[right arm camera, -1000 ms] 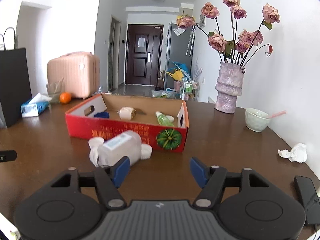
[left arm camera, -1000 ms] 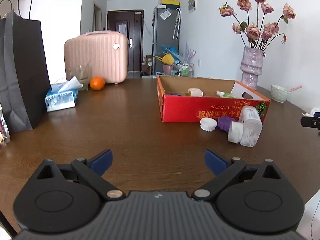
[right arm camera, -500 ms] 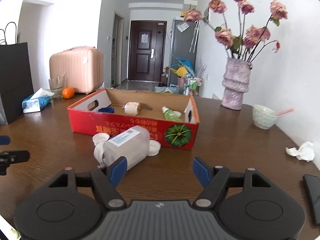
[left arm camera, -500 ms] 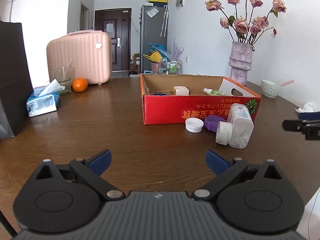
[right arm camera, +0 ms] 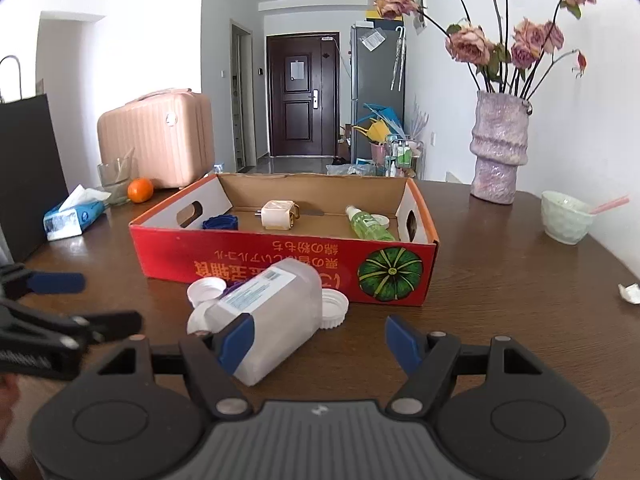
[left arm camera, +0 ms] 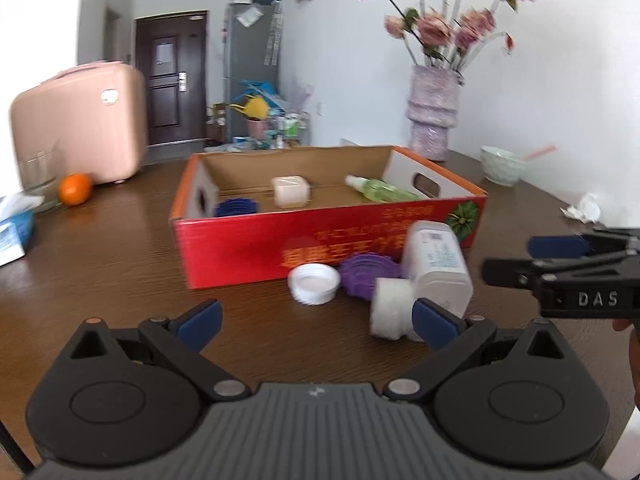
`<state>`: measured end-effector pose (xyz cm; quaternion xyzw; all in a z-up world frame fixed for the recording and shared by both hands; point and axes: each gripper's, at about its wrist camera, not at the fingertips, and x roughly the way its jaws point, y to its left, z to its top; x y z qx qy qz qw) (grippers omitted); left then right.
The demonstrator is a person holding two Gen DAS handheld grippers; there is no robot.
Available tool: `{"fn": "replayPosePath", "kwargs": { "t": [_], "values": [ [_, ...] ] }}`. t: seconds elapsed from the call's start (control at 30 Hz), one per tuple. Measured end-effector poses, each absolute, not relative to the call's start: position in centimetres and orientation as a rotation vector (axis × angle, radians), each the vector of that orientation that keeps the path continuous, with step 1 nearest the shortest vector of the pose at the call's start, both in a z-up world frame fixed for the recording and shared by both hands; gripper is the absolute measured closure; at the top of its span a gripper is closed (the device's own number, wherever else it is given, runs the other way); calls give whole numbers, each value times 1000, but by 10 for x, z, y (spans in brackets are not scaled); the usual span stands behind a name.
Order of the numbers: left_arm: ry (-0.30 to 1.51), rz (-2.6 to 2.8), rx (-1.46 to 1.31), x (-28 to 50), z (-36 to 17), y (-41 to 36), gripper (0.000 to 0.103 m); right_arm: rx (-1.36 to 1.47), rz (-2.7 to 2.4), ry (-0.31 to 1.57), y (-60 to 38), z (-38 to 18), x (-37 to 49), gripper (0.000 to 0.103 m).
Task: Organize rigid objects
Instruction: 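Grasp the white plastic container with the right tool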
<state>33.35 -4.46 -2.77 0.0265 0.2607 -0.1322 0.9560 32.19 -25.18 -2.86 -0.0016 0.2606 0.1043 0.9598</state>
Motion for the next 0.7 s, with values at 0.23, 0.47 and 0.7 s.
{"fn": "replayPosePath", "kwargs": {
  "t": [0.23,0.47,0.7],
  "values": [
    [559,-302,120,355,-51,-63,13,59,264,517,-252,-33,351,31],
    [563,-432,127,360,-55,-74,25,152,354,561,-237,-49,380,31],
    [603,-399,127,368,-59,-86,31,235,302,551,-276,-51,370,35]
  ]
}}
